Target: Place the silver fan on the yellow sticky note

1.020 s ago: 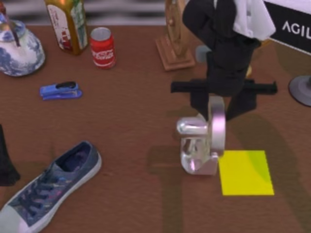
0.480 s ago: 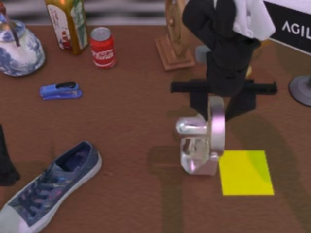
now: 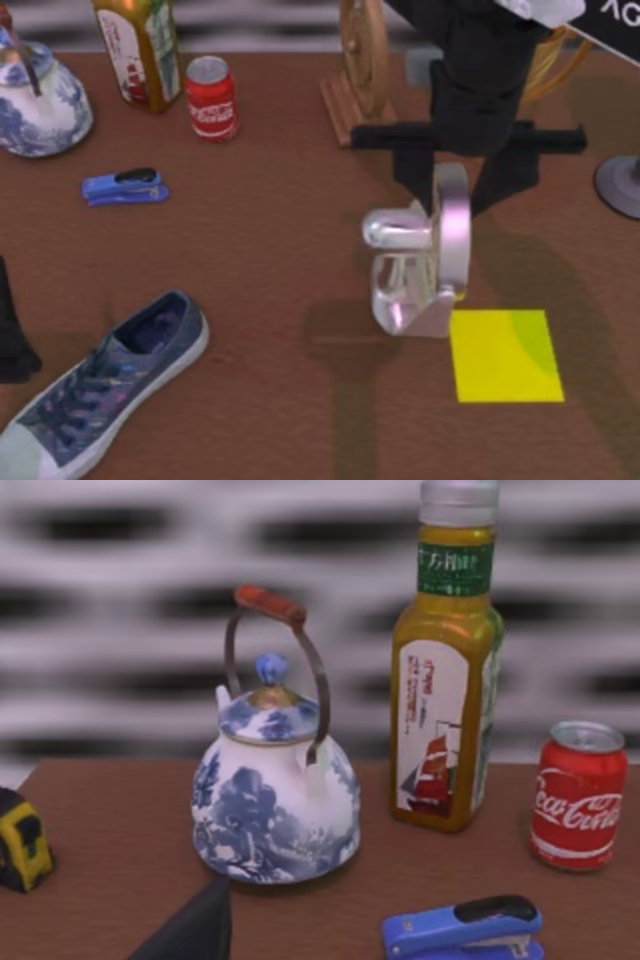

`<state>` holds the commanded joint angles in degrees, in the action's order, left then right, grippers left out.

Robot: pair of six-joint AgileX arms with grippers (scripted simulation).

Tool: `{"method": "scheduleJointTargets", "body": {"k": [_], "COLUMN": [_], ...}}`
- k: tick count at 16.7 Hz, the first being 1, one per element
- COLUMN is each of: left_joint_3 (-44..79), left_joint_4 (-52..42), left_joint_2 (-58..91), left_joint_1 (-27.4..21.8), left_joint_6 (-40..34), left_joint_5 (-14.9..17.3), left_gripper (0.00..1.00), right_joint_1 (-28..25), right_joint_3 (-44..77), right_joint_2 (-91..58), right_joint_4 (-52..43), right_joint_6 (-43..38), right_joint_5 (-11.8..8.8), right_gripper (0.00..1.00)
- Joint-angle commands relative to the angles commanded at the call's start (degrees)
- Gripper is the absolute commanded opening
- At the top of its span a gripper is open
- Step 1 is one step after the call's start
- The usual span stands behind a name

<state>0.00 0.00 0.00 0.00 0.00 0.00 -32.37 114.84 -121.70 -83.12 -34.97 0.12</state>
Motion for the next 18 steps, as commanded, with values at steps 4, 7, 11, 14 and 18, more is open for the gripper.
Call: {"method": "scheduleJointTargets", "body": {"k": [4, 7, 11, 14, 18], "left_joint_3": [0.0, 0.0, 0.0, 0.0, 0.0], "left_joint_4": [0.0, 0.0, 0.0, 0.0, 0.0], "left_joint_2": [0.0, 0.0, 0.0, 0.0, 0.0], "left_joint_1": [0.0, 0.0, 0.0, 0.0, 0.0], "left_joint_6": [0.0, 0.0, 0.0, 0.0, 0.0], "left_joint_5": [0.0, 0.0, 0.0, 0.0, 0.0], "left_gripper": [1.0, 1.0, 1.0, 1.0, 1.0], "right_joint_1": [0.3, 0.25, 0.32, 0.55, 1.04], "right_joint_3": [0.29, -0.33, -3.72, -7.75, -14.37], "right_joint_2": [0.07, 0.39, 2.75, 6.08, 11.83], "right_joint_4": [-0.26, -0.38, -0.38, 0.12, 1.35], "right_joint_6": [-0.07, -1.99, -12.82, -26.29, -47.9], "right_joint_5": [-0.03, -0.02, 0.04, 0.1, 0.17], "right_gripper": [0.0, 0.0, 0.0, 0.0, 0.0]}}
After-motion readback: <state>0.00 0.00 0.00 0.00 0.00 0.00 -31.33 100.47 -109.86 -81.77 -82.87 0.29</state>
